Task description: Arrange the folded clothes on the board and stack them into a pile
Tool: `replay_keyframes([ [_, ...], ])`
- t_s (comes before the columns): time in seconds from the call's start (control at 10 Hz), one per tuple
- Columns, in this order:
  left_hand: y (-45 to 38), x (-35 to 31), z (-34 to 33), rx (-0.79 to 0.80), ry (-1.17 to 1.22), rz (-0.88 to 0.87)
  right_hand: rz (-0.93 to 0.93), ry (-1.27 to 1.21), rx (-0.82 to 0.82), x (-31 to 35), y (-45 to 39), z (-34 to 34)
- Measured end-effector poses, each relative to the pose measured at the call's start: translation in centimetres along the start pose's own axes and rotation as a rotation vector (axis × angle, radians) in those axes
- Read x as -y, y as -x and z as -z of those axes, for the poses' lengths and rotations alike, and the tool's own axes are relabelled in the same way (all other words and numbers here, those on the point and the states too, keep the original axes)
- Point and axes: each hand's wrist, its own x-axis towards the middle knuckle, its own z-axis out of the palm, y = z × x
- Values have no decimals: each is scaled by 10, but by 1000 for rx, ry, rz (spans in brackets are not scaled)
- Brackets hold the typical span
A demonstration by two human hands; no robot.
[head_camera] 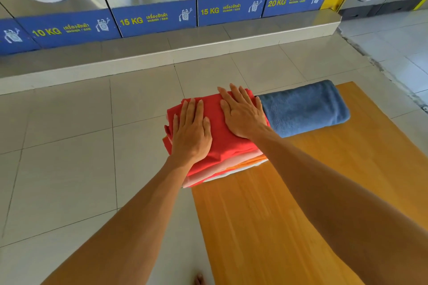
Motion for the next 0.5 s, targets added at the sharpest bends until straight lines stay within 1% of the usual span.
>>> replay_keyframes([
  [0.1,-5,-2,12,97,-8,-1,1,-4,19,1,4,6],
  [0.2,-4,-3,31,246,-74,68,38,-14,26,6,11,14],
  [0.3,19,-1,41,231,-65,226,35,-13,-14,-3,32,20],
  [0.4,54,-3,43,148,-68,290,-24,-23,42,-25,58,32],
  [0.5,78,-18,52,37,18,307,19,-29,42,-45,84,47],
])
